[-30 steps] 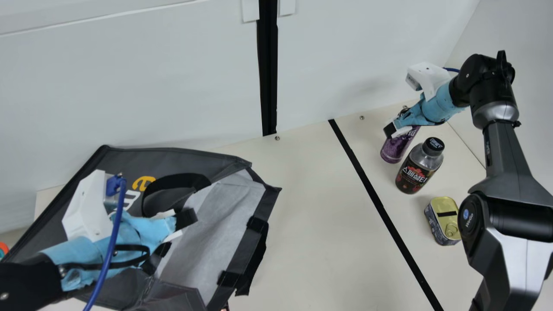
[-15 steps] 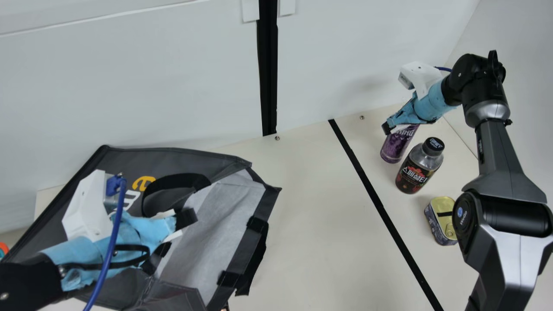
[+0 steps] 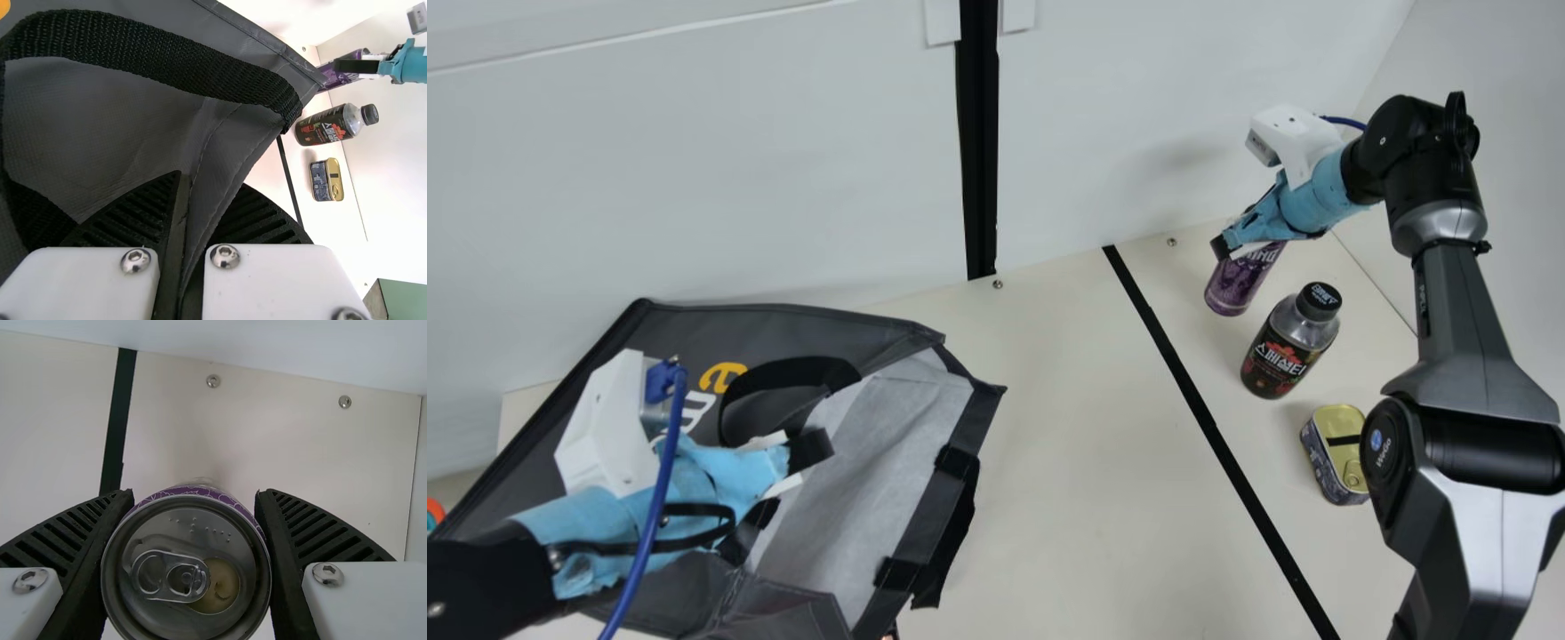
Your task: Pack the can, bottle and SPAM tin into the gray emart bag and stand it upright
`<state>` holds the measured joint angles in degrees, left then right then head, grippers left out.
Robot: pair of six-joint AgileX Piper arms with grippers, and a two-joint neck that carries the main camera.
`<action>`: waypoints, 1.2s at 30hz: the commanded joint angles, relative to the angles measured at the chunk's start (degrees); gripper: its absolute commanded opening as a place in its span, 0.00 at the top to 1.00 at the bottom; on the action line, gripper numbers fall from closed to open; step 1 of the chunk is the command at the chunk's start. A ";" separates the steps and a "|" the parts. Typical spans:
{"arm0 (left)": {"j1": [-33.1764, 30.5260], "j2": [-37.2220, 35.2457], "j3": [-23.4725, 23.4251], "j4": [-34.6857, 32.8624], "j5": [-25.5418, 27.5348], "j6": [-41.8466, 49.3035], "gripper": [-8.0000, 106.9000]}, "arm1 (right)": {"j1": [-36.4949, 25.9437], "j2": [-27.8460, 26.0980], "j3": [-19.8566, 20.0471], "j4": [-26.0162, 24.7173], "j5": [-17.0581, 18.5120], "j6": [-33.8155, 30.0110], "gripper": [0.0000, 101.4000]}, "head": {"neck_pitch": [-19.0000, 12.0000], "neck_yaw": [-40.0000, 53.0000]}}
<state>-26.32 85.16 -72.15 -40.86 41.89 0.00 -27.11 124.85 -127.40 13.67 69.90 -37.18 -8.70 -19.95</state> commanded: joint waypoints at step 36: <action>0.00 0.00 0.00 0.00 0.00 0.00 1.00 | 8.87 -24.45 26.81 4.91 0.00 -14.35 1.00 | -1.30 -0.05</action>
<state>-26.32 85.16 -72.15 -40.86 41.89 0.00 -18.31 101.05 -101.87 18.39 69.91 -50.35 -8.70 -19.95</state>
